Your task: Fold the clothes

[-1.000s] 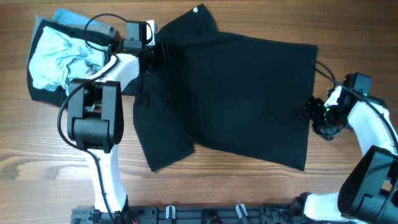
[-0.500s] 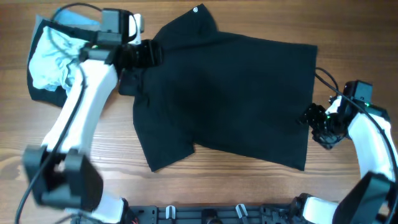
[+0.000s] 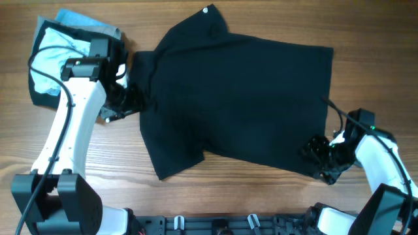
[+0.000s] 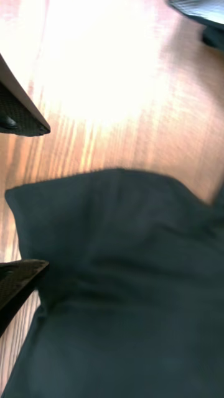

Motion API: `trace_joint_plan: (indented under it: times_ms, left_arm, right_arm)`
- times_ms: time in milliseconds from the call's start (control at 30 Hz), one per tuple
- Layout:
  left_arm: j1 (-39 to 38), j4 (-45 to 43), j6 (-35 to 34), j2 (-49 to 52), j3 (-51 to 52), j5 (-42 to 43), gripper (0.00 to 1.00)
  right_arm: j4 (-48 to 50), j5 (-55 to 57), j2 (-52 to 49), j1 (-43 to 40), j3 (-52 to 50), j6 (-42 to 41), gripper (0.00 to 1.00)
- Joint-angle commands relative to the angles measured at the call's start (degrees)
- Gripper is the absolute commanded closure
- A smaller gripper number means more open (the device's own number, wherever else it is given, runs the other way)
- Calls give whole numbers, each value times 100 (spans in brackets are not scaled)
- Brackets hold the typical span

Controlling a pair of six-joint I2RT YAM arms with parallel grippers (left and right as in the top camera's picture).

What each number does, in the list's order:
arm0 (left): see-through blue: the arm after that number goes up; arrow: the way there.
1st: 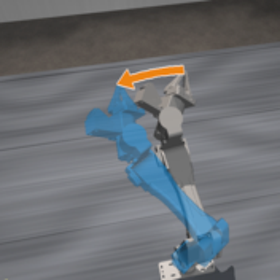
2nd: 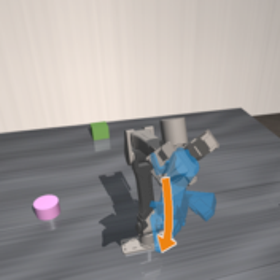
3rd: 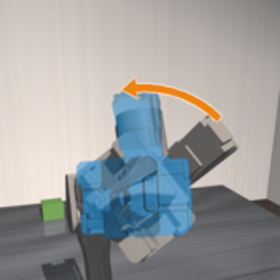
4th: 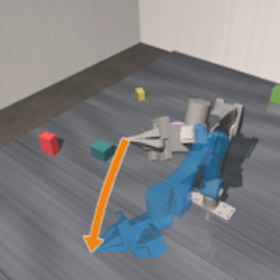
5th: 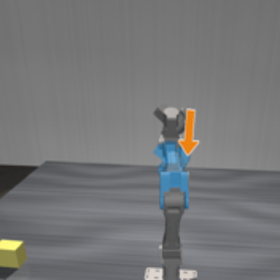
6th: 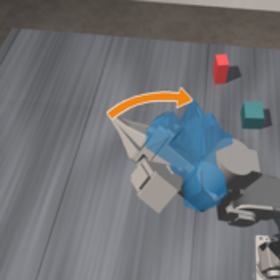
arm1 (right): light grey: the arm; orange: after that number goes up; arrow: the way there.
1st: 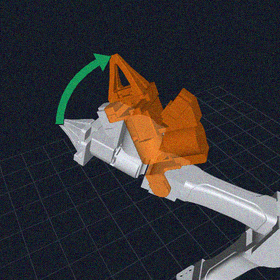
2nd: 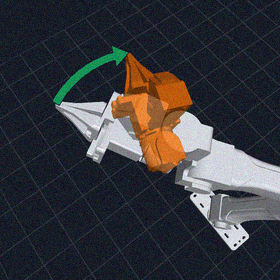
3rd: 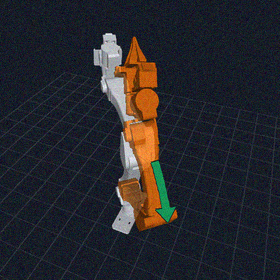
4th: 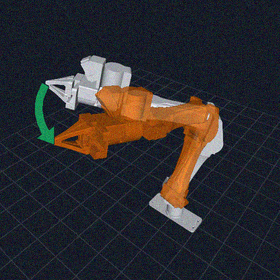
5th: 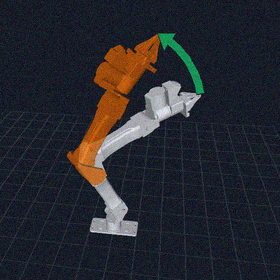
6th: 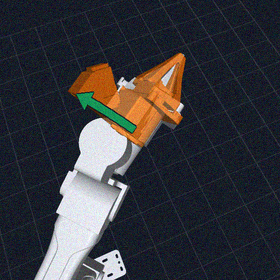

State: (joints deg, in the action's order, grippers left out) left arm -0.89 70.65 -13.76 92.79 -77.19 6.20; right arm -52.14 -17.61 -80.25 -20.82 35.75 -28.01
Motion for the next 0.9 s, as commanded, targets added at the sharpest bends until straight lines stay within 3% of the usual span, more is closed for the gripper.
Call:
trace_joint_plan:
  times_ms: [0,100,233,267,300,400,500,600,667,700,767,867]
  left_arm:
    - [162,70,-153,42,278,-4,39]
    - [175,76,-175,42,522,-4,39]
    - [175,-17,-177,42,935,164,39]
    - [175,-81,-177,42,1051,210,39]
    - [175,-151,-177,42,1172,260,39]
    - [177,-321,-199,42,1478,337,38]
    - [175,-374,-199,42,1644,337,37]
    - [175,-400,-197,42,1731,337,34]
    - [175,-400,-199,42,1731,337,31]
    - [175,-398,-199,42,1731,337,30]
    - [175,-400,-221,42,1742,345,29]
    - [175,-435,-219,42,1856,540,28]
  right_arm:
    - [376,-2,11,-2,-435,-463,20]
    - [763,-70,11,-2,-708,-688,28]
    - [927,-358,11,-2,-776,-645,60]
    - [925,-400,11,-2,-776,-619,62]
    - [927,-463,11,-2,-776,-527,62]
    - [732,-643,11,-2,-776,-245,33]
    - [535,-640,11,-2,-776,-243,26]
    - [614,-647,11,-2,-776,-264,47]
    - [717,-793,11,-2,-776,-210,70]
    - [789,-951,11,-2,-772,-114,87]
    - [885,-1344,13,-4,-713,190,96]
    - [673,-1438,20,-4,-485,496,96]
